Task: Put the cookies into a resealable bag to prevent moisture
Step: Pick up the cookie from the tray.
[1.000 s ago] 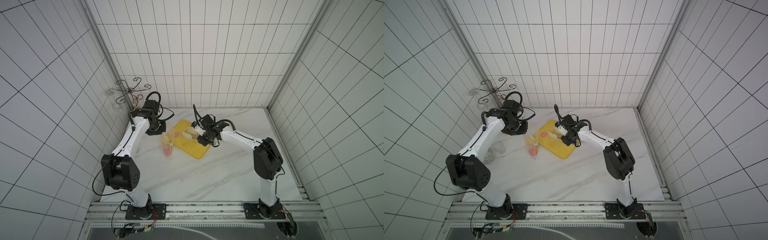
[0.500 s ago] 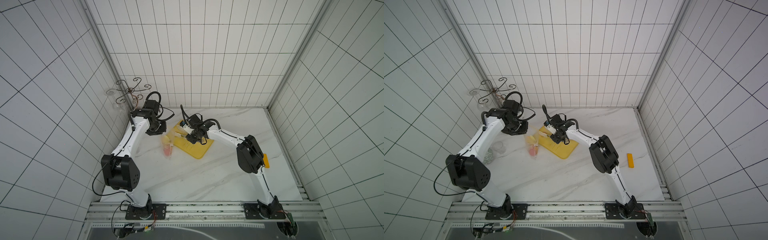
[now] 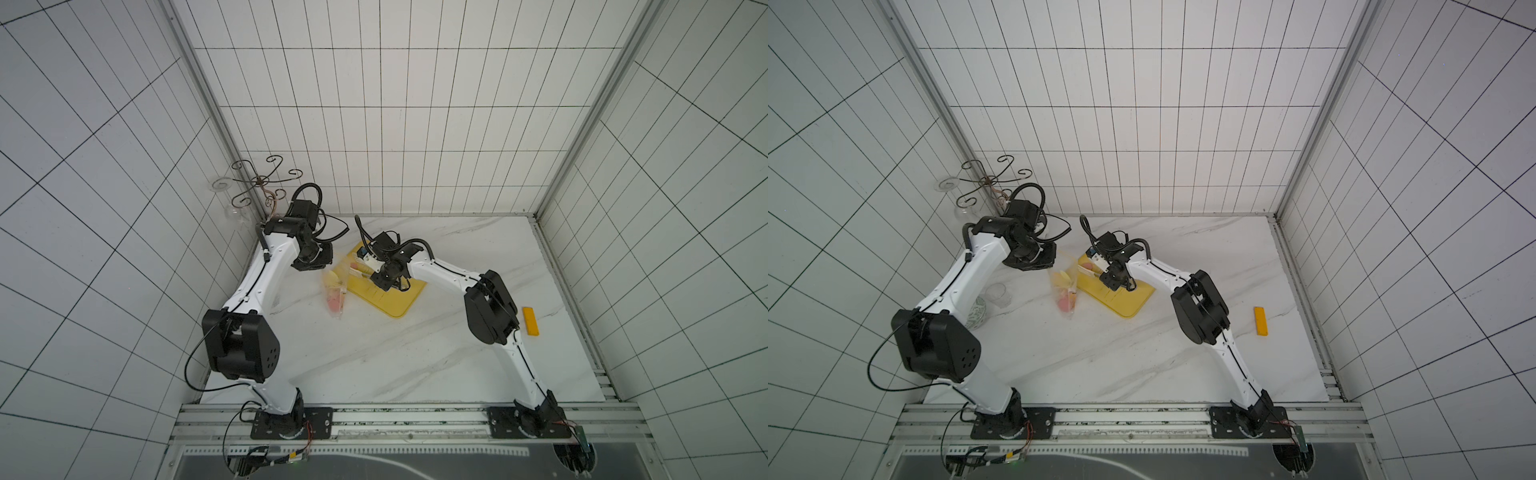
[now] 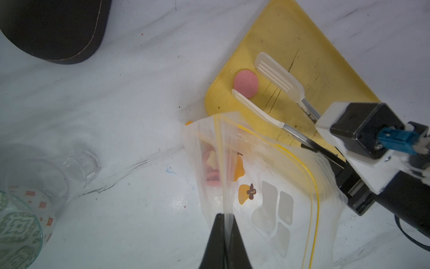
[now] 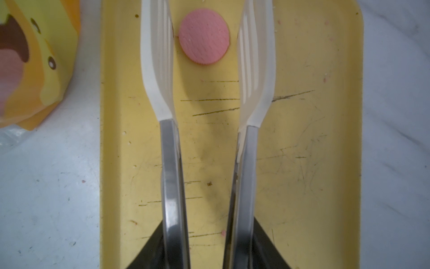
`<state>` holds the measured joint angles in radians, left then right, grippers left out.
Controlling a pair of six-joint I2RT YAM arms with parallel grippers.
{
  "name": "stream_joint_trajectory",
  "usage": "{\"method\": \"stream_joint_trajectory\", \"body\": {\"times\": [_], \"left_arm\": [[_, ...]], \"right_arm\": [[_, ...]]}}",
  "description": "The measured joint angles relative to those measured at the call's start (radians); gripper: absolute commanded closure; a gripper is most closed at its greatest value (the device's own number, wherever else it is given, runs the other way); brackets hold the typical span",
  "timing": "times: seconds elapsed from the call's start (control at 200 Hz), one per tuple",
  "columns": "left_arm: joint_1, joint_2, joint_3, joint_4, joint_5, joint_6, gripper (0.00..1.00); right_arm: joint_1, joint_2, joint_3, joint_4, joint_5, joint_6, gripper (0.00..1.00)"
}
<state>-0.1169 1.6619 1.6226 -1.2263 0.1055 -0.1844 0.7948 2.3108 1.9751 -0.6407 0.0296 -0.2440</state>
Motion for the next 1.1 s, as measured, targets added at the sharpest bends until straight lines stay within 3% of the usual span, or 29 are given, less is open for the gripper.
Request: {"method": "stream_joint_trajectory", "body": {"times": [0.53,1.1], "left_arm": [[0.000,0.000,-0.004,0.001,0.000,0.002,1.00],[-0.002,-0.002,-0.004,0.003,0.001,0.002,1.00]], "right_arm": [[0.009,0.005,0.000,-0.060,0.037,0.010,0.61],[-0.006,-0.039,0.018,-0.070,0.060,0.023,0.62]]}}
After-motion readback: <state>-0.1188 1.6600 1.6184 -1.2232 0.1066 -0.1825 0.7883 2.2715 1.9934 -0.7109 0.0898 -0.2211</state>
